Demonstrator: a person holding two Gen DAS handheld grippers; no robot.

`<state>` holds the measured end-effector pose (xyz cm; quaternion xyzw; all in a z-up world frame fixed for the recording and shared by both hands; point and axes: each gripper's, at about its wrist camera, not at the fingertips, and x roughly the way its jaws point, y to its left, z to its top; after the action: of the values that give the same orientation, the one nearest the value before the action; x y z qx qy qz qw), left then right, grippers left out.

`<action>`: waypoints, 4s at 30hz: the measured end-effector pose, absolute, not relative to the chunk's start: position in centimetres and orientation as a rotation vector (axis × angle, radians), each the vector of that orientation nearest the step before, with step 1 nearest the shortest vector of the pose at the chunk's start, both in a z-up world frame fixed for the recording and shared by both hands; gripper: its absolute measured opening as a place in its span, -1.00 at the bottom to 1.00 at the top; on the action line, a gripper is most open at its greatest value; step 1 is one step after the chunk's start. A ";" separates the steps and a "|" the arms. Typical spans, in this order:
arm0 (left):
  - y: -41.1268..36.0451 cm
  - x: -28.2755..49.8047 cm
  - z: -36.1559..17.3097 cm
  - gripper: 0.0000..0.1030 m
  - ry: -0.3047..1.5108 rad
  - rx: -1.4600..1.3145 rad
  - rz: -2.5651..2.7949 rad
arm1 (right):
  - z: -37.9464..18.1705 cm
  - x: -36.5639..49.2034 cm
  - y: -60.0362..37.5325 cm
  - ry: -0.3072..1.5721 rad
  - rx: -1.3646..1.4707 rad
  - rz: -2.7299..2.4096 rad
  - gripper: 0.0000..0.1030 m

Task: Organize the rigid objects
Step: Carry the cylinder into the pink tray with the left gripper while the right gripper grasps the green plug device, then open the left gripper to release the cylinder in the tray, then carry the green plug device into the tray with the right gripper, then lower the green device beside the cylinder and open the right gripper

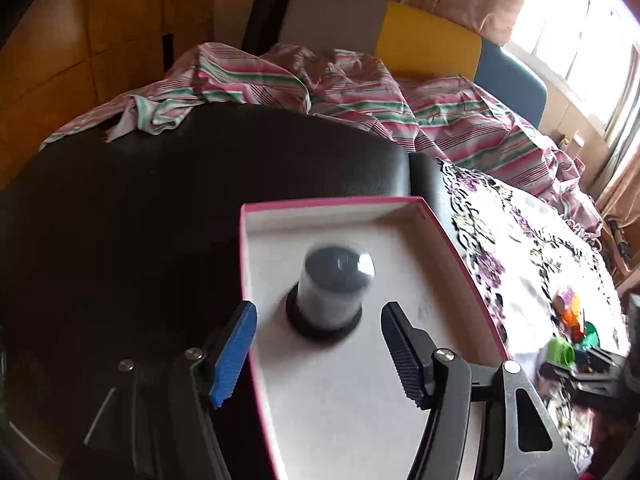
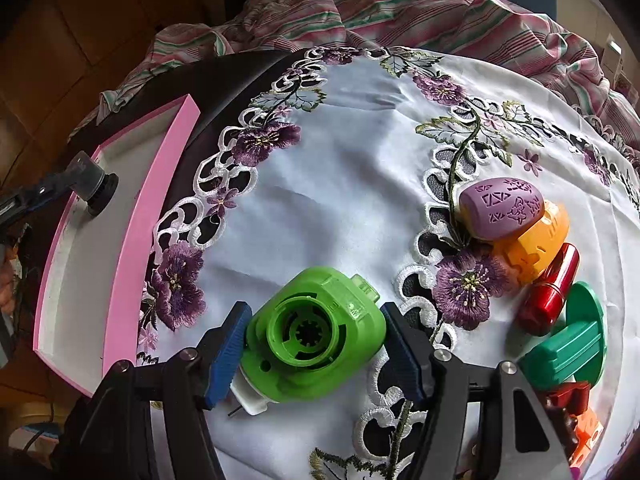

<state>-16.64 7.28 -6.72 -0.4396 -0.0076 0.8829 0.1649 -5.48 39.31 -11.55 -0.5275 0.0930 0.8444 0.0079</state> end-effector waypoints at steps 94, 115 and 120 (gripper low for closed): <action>-0.5 -4.9 -6.8 0.49 -0.154 -1.278 2.629 | -9.4 -10.5 14.8 -0.100 -1.815 2.940 0.25; -1.7 -5.4 -7.8 0.48 -0.185 -1.322 2.643 | -10.3 -13.6 15.2 0.183 -1.766 2.950 0.25; -1.7 -4.9 -7.5 0.48 -0.184 -1.306 2.652 | -9.7 -11.8 15.8 0.222 -1.740 2.959 0.25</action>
<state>-4.94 -1.68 -7.50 -0.4392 -0.0620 0.8918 0.0896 -11.76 15.80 -9.67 -0.5003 0.0638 0.8506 -0.1488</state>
